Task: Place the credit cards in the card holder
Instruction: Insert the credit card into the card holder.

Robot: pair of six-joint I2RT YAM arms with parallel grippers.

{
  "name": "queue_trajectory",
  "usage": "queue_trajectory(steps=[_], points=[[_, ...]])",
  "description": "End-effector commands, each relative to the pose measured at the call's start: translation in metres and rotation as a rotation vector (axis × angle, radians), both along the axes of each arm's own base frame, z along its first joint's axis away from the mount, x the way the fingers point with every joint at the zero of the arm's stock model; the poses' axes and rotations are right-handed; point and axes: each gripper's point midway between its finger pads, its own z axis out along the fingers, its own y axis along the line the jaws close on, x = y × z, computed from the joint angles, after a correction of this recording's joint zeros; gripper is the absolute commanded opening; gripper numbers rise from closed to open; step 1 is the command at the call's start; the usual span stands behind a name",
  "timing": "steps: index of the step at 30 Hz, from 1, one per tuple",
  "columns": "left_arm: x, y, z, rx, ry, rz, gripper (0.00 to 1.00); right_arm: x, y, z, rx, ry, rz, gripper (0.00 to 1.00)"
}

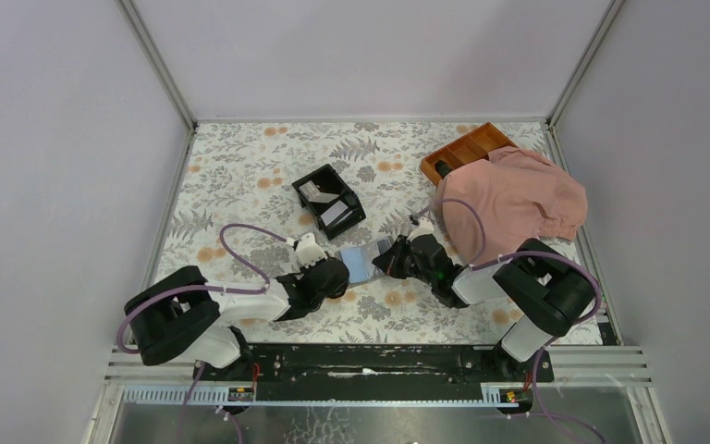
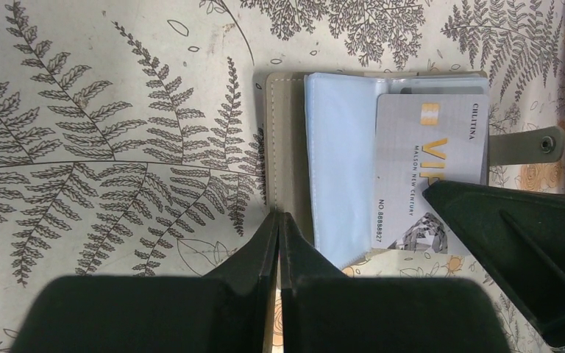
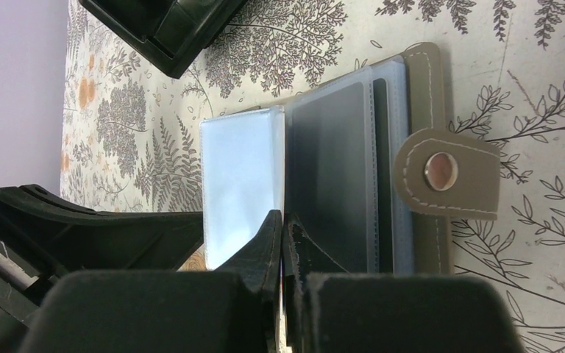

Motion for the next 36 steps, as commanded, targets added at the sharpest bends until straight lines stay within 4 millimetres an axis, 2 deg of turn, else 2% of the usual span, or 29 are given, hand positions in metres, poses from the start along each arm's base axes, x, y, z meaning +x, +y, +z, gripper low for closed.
queue_trajectory(steps=[1,8,18,36], points=[[-0.048,0.053,-0.062,0.244,0.219,-0.056,0.04,-0.002,-0.006,-0.016,-0.032,0.045,0.002,0.00],[-0.048,0.054,-0.063,0.256,0.223,-0.062,0.04,-0.005,-0.008,-0.030,-0.056,0.095,-0.003,0.00],[-0.049,0.053,-0.064,0.257,0.226,-0.069,0.03,-0.009,-0.006,-0.035,-0.061,0.124,0.020,0.00],[-0.047,0.052,-0.064,0.266,0.226,-0.076,0.01,-0.034,-0.018,-0.049,-0.029,0.180,0.030,0.00]])
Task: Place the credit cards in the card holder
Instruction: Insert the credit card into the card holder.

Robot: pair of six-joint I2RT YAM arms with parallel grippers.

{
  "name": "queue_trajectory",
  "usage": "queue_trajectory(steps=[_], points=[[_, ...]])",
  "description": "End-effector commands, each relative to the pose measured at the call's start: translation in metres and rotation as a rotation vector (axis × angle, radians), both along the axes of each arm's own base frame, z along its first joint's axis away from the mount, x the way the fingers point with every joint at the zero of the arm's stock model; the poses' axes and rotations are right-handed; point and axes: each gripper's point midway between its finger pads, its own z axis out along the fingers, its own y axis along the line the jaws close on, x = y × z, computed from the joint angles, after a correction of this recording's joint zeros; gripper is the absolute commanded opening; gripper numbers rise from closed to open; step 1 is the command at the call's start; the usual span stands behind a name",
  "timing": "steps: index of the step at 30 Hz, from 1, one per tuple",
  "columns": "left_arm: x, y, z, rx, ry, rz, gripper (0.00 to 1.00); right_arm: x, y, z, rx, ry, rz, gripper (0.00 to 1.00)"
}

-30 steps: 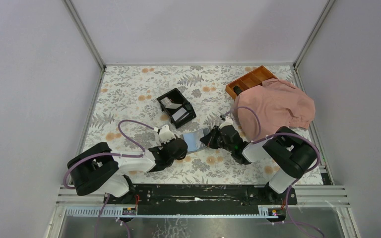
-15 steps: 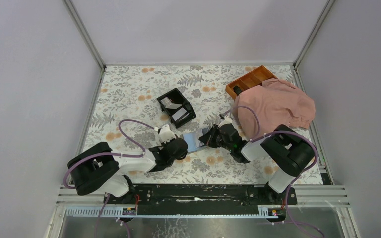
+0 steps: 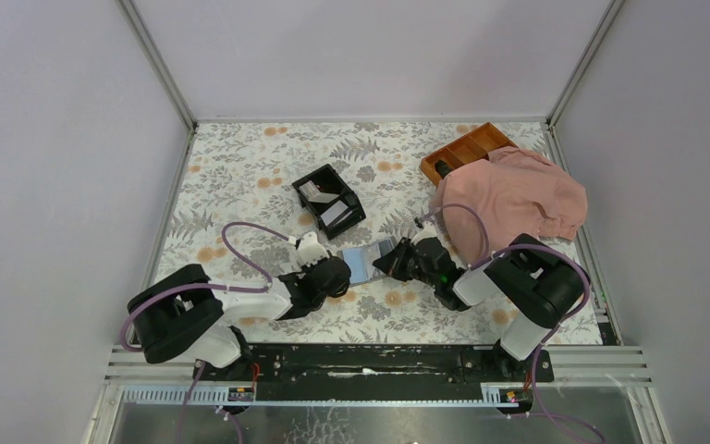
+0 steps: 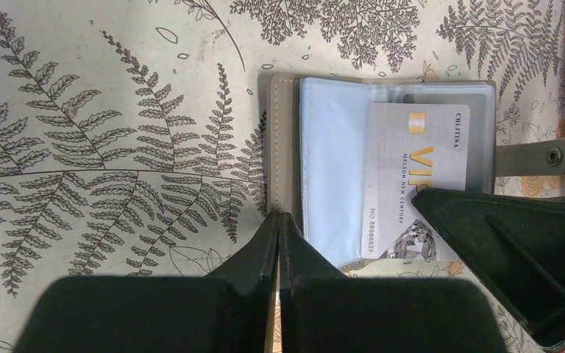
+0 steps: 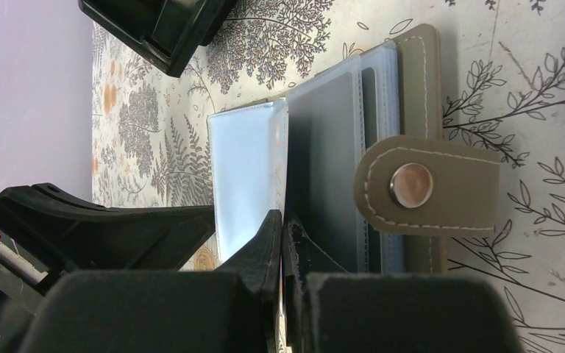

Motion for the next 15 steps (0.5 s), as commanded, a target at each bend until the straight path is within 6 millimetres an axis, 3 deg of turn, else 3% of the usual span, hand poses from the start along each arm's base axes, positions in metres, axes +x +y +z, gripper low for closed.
queue_trajectory(steps=[1,15], points=[[-0.0511,0.0541,-0.0632,0.256,0.237,-0.068,0.01,-0.0295,-0.0172,-0.0414,-0.107,0.124,0.047,0.00],[-0.0526,0.0538,-0.0663,0.260,0.249,-0.072,0.00,-0.0355,-0.0163,-0.0506,-0.112,0.154,0.068,0.00]])
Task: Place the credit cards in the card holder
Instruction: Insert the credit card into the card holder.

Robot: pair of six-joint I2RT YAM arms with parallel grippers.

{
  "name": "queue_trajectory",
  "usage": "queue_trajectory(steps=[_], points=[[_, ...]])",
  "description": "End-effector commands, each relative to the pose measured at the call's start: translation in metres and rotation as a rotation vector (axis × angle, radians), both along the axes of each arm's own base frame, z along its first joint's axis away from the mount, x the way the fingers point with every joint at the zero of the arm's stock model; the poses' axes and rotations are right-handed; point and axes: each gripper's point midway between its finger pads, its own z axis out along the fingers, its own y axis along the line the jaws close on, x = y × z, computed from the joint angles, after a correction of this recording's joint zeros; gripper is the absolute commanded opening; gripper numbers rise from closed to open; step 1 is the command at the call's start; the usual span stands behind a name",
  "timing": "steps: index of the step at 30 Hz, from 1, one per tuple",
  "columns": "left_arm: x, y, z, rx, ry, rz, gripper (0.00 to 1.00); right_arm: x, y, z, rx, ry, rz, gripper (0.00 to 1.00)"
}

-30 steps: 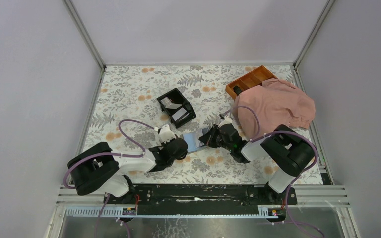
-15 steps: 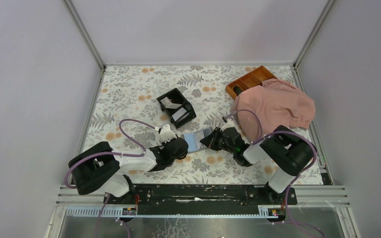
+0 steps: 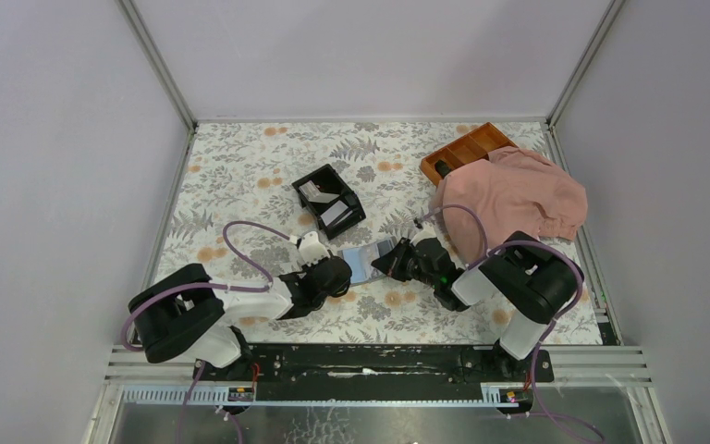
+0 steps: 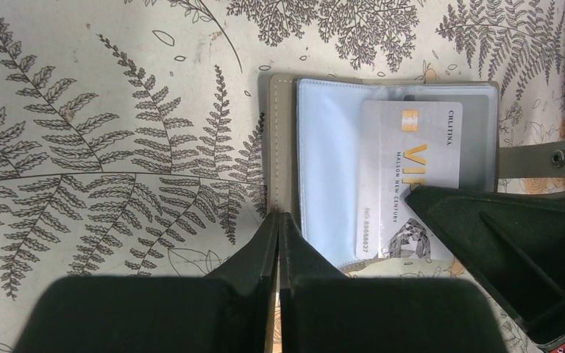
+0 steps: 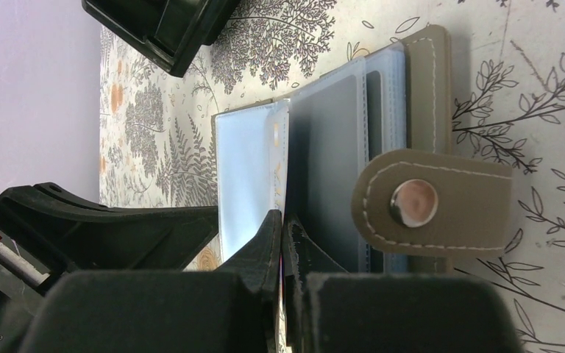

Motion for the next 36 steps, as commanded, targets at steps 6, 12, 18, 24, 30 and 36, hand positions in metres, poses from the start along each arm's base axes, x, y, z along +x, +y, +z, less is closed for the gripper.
queue_trajectory(steps=[6,12,18,24,30,36], points=[[-0.054,0.054,-0.067,0.253,0.252,-0.064,0.00,-0.038,-0.017,-0.048,-0.135,0.157,0.082,0.00],[-0.053,0.053,-0.067,0.246,0.253,-0.064,0.00,-0.041,-0.018,-0.053,-0.143,0.172,0.091,0.00],[-0.053,0.051,-0.068,0.244,0.254,-0.070,0.00,-0.044,-0.013,-0.059,-0.152,0.190,0.109,0.00],[-0.054,0.050,-0.068,0.239,0.253,-0.077,0.00,-0.044,-0.011,-0.063,-0.193,0.191,0.111,0.06],[-0.054,0.048,-0.068,0.228,0.249,-0.085,0.00,-0.044,-0.010,-0.063,-0.283,0.169,0.132,0.32],[-0.055,0.048,-0.069,0.228,0.249,-0.093,0.00,-0.039,-0.014,-0.060,-0.347,0.146,0.116,0.50]])
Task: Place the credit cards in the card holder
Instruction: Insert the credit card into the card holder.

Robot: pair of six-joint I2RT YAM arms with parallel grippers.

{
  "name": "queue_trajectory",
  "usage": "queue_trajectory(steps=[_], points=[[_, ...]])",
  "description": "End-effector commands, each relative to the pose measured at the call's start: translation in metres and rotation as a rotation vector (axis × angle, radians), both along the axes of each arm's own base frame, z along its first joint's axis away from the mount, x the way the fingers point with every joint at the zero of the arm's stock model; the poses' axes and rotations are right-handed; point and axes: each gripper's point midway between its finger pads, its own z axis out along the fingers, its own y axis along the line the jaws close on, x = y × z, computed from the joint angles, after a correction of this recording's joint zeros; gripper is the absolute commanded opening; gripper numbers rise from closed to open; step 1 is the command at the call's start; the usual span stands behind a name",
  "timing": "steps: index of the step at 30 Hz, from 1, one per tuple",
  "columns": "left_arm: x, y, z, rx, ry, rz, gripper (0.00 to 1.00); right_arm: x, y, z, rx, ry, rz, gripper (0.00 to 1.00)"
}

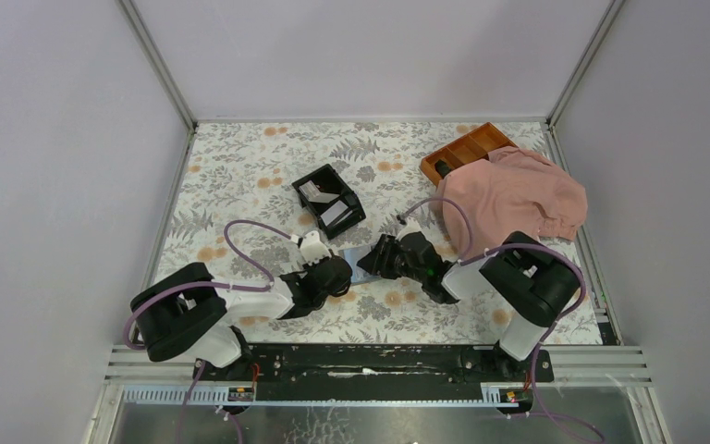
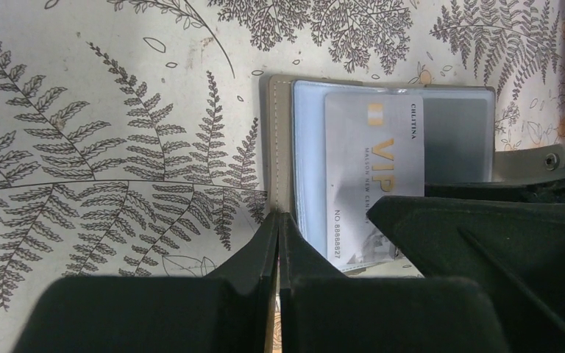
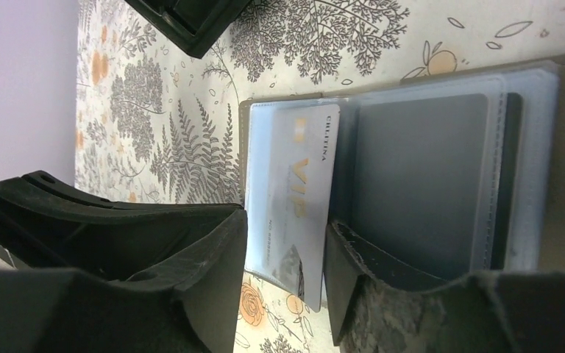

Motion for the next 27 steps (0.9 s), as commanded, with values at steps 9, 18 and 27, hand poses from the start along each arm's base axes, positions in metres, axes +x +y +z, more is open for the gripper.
queue_trajectory(steps=[9,18,27], points=[[-0.058,0.053,-0.068,0.222,0.253,-0.083,0.00,-0.030,-0.048,-0.060,-0.431,0.112,0.037,0.56],[-0.060,0.055,-0.068,0.217,0.253,-0.083,0.00,-0.022,-0.057,-0.050,-0.518,0.058,0.014,0.62],[-0.061,0.056,-0.068,0.214,0.255,-0.079,0.00,-0.010,-0.056,-0.026,-0.529,-0.005,0.005,0.64]])
